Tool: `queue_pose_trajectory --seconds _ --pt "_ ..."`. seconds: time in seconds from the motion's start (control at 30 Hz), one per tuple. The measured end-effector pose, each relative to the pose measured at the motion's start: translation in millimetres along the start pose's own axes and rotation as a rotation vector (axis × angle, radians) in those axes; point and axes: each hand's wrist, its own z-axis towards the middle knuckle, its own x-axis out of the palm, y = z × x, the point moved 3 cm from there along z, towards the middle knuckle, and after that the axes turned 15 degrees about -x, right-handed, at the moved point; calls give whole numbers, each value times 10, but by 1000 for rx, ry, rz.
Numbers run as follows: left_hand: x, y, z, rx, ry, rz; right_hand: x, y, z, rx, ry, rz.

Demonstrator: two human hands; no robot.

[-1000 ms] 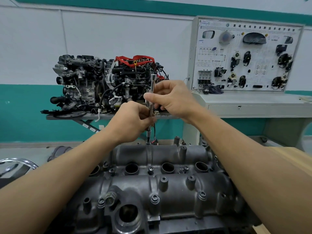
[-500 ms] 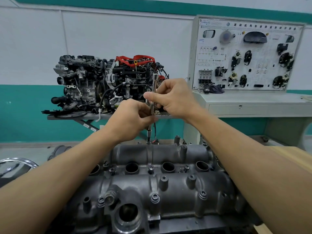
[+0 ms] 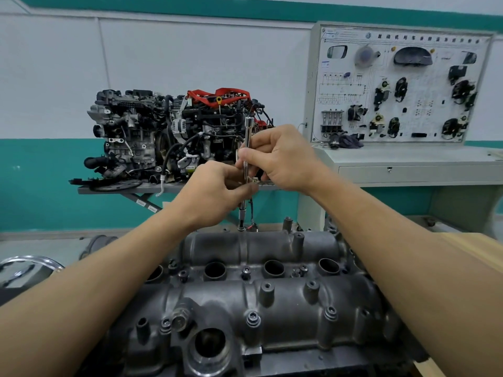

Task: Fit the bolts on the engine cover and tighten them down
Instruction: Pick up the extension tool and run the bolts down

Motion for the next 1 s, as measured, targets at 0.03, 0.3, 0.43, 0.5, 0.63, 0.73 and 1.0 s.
queue_pose_trajectory --seconds 0.03,0.3,0.43,0.5,0.63,0.73,1.0 --pt "-3 3 -1 8 -38 -7 11 -2 0 -8 -11 -11" --pt "35 38 5 -64 -3 36 33 -30 -11 3 -77 -6" --pt "43 45 -23 -94 123 168 28 -39 -24 52 -32 76" --pt "1 -17 -32 -56 116 105 -2 -16 -1 32 -64 118" --pt "-19 -225 11 -29 107 -57 -220 46 77 19 -147 152" --pt "184 -398 112 -105 233 -138 -439 32 60 48 -133 61" --pt "752 -428 255 -88 216 -148 -717 -224 -235 86 -155 -36"
